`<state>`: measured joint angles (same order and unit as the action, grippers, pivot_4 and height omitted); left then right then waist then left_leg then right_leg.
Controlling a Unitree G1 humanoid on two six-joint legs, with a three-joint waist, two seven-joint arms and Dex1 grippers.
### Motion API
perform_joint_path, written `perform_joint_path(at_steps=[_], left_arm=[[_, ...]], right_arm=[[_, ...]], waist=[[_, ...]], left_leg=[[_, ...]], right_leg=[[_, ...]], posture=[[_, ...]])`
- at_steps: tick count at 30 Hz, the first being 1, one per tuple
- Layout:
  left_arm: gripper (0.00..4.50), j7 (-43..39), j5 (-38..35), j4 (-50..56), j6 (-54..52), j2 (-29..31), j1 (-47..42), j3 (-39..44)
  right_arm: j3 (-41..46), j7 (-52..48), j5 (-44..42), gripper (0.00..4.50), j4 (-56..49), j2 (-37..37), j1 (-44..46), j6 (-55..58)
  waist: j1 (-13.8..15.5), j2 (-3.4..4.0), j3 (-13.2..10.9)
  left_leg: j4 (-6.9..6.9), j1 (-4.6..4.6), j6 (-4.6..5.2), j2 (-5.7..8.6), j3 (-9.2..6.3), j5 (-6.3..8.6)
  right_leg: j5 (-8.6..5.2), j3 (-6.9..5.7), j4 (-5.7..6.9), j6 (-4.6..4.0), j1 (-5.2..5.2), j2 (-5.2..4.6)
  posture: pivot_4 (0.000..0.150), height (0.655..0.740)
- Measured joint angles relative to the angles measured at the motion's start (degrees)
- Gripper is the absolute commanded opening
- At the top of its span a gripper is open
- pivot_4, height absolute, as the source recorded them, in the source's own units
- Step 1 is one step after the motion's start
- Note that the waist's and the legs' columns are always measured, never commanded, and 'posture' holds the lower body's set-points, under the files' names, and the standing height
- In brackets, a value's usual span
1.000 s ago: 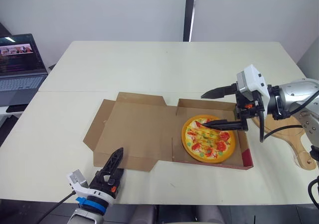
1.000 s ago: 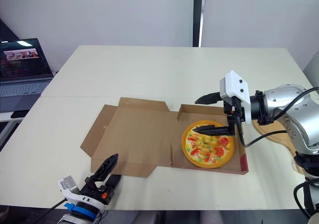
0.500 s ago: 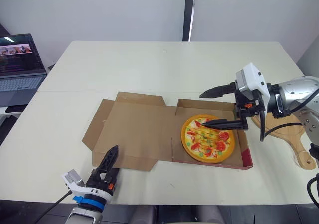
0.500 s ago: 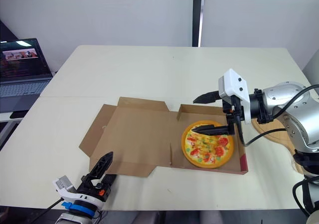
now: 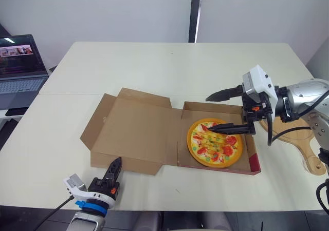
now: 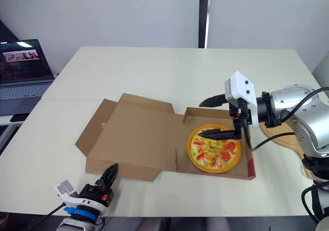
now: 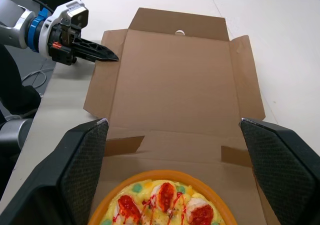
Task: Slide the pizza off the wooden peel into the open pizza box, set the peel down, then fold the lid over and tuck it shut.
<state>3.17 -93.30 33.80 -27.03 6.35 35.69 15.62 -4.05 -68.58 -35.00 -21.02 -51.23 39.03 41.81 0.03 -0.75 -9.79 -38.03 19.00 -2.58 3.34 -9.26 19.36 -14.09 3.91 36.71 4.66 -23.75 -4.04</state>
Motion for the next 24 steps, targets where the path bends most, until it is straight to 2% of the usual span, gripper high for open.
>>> perform_joint_path(at_steps=[7,13,17,24], left_arm=[[0.02,-1.6,1.9,0.0,-0.2,3.1,-0.6,0.1],[0.02,-2.9,2.4,0.7,-0.3,7.2,-2.7,0.7],[0.00,-3.8,2.3,2.2,-0.5,10.2,-4.1,1.4],[0.00,-3.8,1.6,2.3,-1.4,14.4,-8.7,1.9]], right_arm=[[0.0,0.9,0.5,4.50,0.0,0.2,0.0,-0.2],[0.2,6.2,5.8,4.50,3.1,2.1,-0.5,-4.8],[0.6,11.0,11.4,3.60,8.2,2.0,-1.8,-7.3],[-0.4,22.2,27.5,1.15,19.9,-0.8,-2.8,-12.8]], waist=[[0.0,-0.02,0.0],[0.0,-0.06,0.0],[0.0,-0.09,-0.1],[0.0,-0.07,-0.1]], left_leg=[[0.01,0.00,0.00,0.00,-0.01,0.00],[0.02,0.00,-0.03,0.00,-0.01,-0.01],[0.02,0.01,-0.06,0.01,0.00,-0.02],[0.06,0.01,-0.08,0.02,0.04,-0.03]], right_leg=[[0.00,-0.01,0.00,0.00,0.00,0.00],[0.00,-0.01,0.00,0.00,-0.01,0.00],[0.00,0.01,0.00,-0.01,-0.03,-0.01],[0.00,0.03,0.02,-0.02,-0.08,-0.01]], posture=[[0.150,0.7341],[0.150,0.7341],[0.150,0.7341],[0.150,0.7341]])
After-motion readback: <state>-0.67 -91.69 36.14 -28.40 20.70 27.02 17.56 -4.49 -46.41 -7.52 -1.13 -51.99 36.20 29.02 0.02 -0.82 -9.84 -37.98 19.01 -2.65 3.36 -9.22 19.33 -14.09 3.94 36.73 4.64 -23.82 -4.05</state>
